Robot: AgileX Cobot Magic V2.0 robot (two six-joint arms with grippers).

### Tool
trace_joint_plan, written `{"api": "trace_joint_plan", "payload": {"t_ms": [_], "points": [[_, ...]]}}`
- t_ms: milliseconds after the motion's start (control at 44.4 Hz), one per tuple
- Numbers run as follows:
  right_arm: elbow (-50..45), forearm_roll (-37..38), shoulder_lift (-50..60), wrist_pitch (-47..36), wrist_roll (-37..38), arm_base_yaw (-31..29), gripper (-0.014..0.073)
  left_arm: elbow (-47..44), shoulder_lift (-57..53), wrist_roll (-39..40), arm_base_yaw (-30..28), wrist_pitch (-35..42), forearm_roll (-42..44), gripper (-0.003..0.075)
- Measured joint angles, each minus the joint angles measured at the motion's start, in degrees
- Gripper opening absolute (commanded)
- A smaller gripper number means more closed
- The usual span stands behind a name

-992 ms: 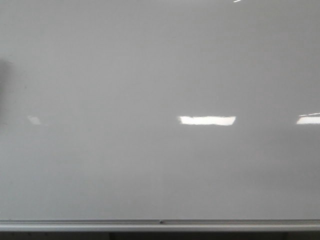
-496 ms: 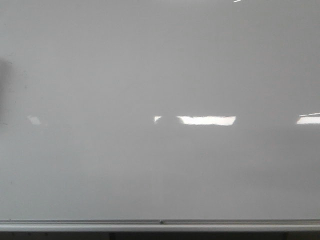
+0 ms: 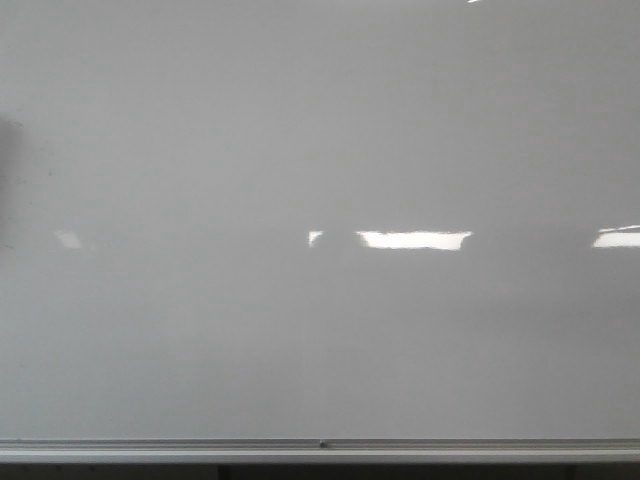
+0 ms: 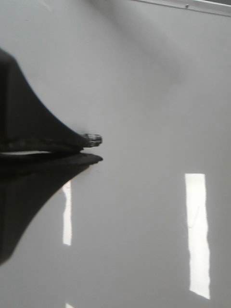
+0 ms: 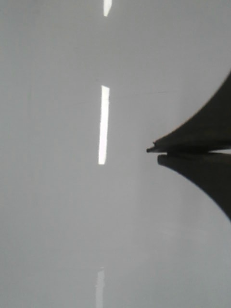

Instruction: Write number 4 on whiteboard

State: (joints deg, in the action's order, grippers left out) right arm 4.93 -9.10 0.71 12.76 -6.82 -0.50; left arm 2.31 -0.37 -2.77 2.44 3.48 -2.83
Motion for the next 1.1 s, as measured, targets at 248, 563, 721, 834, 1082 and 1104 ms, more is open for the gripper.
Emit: {"api": "trace_joint_plan", "payload": {"t_ms": [248,563,721,834,1082,1104], "points": [[14.73,-0.25,-3.99,8.72,0.0,0.0,-0.0105,14.18,4.73,0.0,0.0,-12.45,2.83,-0.002],[20.31,-0.36,-15.06,12.86,0.0,0.0,-0.0064,20.14,19.21,0.0,0.0,-19.6,3.28,0.0002],[20.31,-0.36,-15.2,13.03,0.0,0.0,0.0226,20.14,19.88,0.0,0.0,-19.68,3.38,0.0297],[20.31,-0.36,-15.2,13.03,0.0,0.0,0.0496,20.14,19.88,0.0,0.0,-19.68,3.38,0.0612],[20.31,-0.45,-15.2,13.03,0.04,0.0,0.0568,20.14,20.96,0.0,0.0,-19.68,3.27,0.069],[20.31,-0.45,-15.2,13.03,0.04,0.0,0.0568,20.14,21.6,0.0,0.0,-19.68,3.27,0.069]]}}
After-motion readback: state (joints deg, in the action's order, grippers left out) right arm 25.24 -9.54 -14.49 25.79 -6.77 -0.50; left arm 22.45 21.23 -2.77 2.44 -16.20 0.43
